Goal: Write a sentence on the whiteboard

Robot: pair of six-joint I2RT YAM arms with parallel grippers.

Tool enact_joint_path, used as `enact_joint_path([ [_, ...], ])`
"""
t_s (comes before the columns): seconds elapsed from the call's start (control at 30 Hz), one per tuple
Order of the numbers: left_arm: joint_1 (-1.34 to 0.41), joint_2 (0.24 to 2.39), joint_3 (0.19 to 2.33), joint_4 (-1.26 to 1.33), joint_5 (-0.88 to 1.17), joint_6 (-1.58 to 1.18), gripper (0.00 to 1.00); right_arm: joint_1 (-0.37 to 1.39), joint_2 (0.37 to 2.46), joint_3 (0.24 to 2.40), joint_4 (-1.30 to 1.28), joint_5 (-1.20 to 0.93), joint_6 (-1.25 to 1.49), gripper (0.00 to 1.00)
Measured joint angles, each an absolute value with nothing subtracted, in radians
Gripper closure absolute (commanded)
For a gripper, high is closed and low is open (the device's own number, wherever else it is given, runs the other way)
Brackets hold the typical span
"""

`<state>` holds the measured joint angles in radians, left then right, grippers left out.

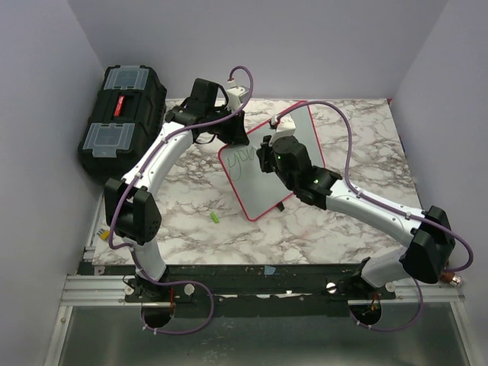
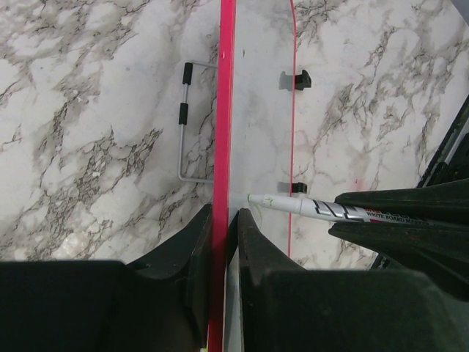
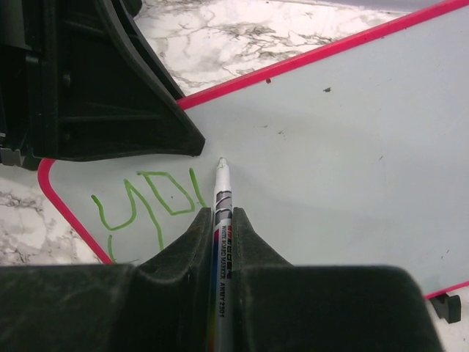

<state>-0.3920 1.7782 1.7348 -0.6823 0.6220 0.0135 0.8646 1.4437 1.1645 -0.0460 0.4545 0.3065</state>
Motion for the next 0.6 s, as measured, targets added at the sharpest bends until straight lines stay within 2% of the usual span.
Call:
enact_joint_path([
  [0.6, -0.392, 1.778, 1.735, -0.683, 0.62, 0.014, 1.0, 0.865, 1.415, 1.101, -0.05, 0.443, 0.344, 0.99],
])
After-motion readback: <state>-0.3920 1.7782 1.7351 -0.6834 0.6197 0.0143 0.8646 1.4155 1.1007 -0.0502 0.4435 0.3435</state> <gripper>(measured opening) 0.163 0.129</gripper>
